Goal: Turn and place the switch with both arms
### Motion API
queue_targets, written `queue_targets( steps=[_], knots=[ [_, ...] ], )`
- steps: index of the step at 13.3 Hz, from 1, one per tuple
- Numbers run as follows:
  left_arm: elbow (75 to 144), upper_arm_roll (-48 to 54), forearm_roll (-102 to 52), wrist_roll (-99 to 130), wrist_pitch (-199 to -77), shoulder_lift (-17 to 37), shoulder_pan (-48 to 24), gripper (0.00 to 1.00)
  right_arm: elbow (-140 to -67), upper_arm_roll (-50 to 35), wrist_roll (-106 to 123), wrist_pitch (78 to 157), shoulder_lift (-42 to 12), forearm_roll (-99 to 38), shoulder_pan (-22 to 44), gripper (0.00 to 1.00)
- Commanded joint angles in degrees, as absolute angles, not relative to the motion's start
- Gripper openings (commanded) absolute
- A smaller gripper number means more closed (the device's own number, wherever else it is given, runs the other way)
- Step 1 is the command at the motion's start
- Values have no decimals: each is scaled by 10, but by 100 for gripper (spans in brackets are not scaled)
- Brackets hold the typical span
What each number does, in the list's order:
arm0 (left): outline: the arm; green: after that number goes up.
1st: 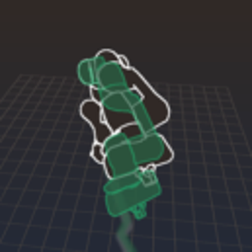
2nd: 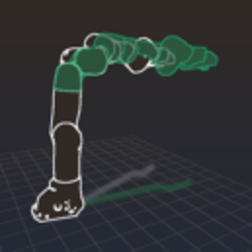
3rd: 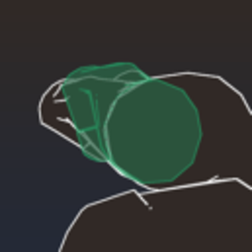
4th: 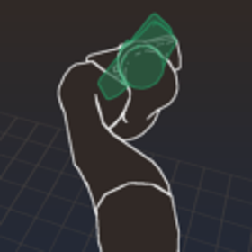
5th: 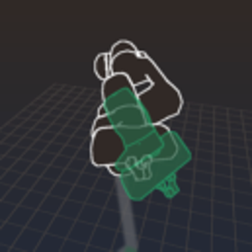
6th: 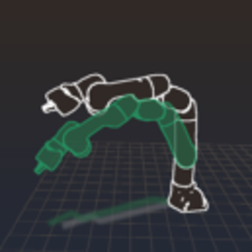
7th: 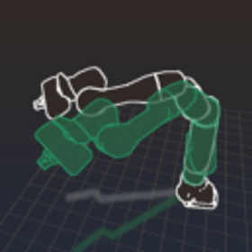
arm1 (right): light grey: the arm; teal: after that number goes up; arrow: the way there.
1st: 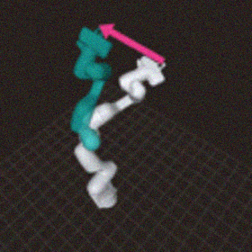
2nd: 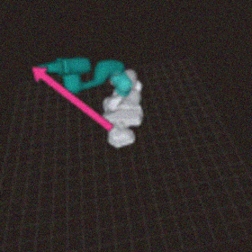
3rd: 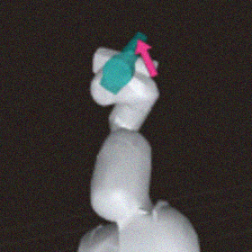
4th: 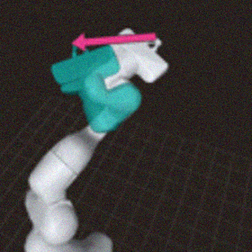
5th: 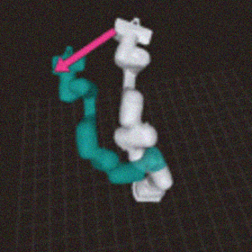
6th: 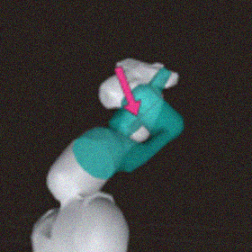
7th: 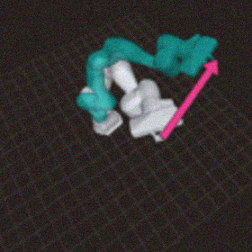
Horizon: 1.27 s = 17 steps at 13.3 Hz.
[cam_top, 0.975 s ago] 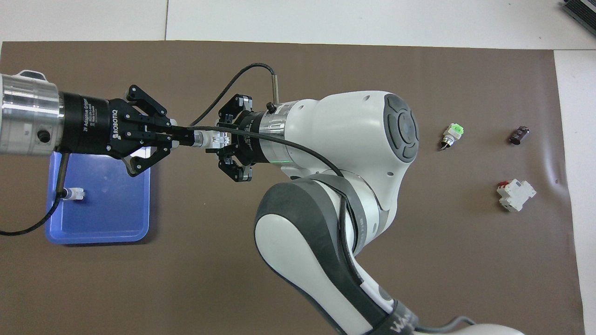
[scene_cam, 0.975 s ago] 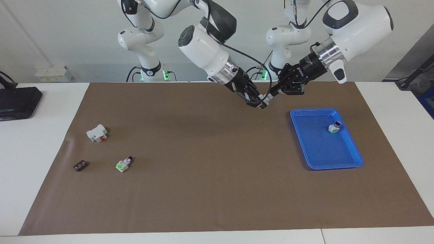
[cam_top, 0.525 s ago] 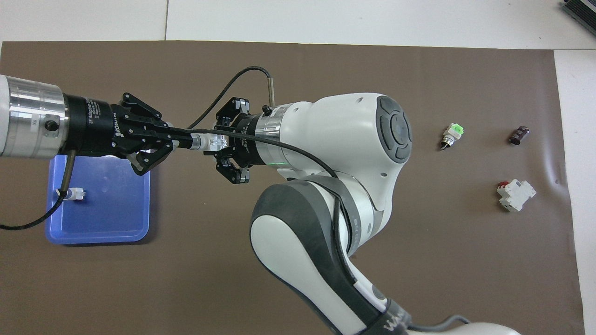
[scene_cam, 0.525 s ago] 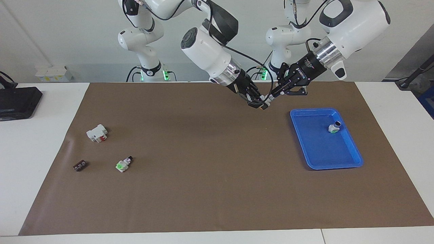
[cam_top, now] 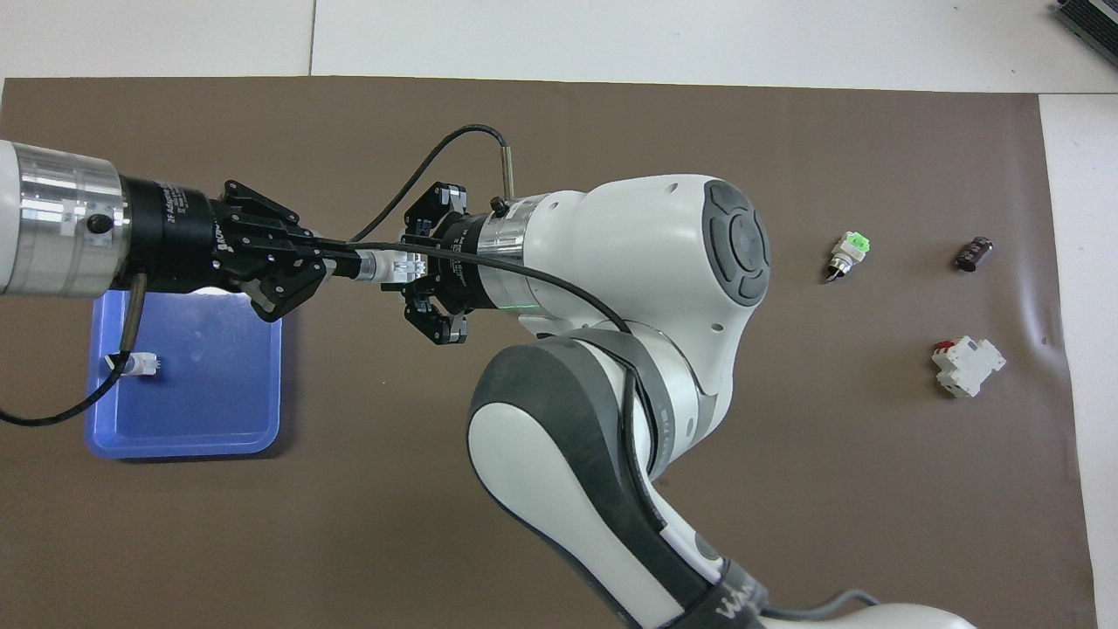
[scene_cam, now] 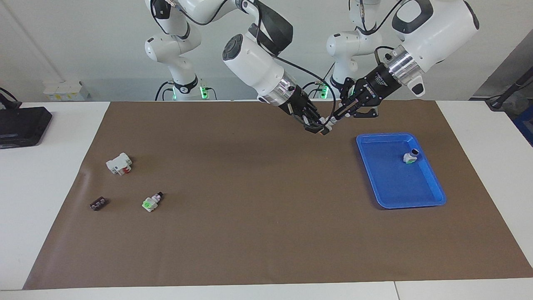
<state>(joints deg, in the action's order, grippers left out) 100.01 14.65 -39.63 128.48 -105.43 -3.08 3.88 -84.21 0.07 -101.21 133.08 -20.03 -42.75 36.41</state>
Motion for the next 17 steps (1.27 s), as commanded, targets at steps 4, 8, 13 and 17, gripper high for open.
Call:
queue_targets(
  steps=[4, 8, 13, 17],
  knots=[
    [1017, 134, -336, 1382, -1098, -31, 50, 0, -846, 1, -1023, 1310, -179, -417, 358, 0],
    [1031, 134, -320, 1475, -1098, -35, 52, 0, -846, 1, -1023, 1310, -179, -417, 358, 0],
    [1042, 134, -296, 1562, -1098, -41, 47, 0, -846, 1, -1024, 1310, -179, -417, 358, 0],
    [1042, 134, -286, 1562, -1105, -41, 47, 0, -846, 1, -1024, 1310, -179, -417, 358, 0]
  ],
)
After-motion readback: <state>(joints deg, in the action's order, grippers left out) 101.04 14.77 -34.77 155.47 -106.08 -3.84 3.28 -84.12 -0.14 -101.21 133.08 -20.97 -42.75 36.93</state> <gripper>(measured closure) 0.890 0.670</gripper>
